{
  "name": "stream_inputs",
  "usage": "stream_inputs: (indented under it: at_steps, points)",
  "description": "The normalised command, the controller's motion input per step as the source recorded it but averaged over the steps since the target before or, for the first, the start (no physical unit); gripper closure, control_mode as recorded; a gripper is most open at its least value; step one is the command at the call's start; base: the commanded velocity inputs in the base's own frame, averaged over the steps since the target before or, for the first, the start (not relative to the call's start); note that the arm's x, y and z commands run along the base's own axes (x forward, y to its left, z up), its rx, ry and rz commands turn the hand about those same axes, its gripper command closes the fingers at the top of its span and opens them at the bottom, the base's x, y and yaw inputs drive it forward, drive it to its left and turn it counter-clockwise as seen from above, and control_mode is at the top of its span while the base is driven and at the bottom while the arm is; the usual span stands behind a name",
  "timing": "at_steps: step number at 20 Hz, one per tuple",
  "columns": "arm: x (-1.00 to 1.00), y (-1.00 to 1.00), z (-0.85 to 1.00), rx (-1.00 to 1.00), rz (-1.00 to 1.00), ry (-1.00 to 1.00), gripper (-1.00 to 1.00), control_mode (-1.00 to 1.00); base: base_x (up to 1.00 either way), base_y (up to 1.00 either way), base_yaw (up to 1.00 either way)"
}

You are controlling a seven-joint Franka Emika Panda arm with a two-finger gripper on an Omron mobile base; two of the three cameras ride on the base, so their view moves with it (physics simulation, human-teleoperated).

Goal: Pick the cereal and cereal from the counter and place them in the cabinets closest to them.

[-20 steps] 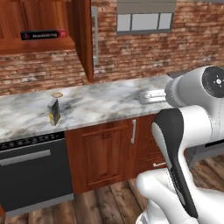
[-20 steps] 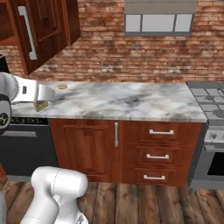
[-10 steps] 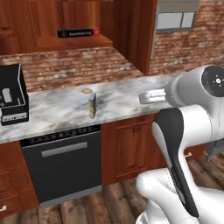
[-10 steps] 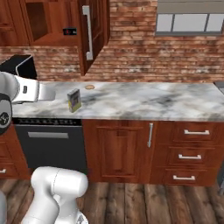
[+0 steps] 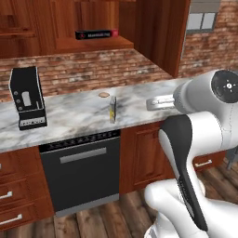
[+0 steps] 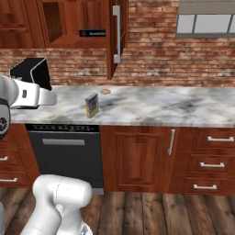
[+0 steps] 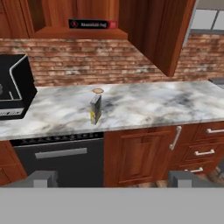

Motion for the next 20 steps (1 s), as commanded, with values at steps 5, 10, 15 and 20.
stream_inputs:
  at_steps: [5, 10, 15, 20]
  points:
    - [0.0, 0.0, 0.0, 0.0, 0.0, 0.0, -1.0, 1.0, 0.28, 0.01, 0.0]
    - [0.0, 0.0, 0.0, 0.0, 0.0, 0.0, -1.0, 1.0, 0.67, 0.04, -0.02]
    - [0.0, 0.0, 0.0, 0.0, 0.0, 0.0, -1.0, 1.0, 0.73, 0.11, -0.03]
    - [0.0, 0.0, 0.0, 0.0, 0.0, 0.0, -1.0, 1.0, 0.72, 0.15, -0.03]
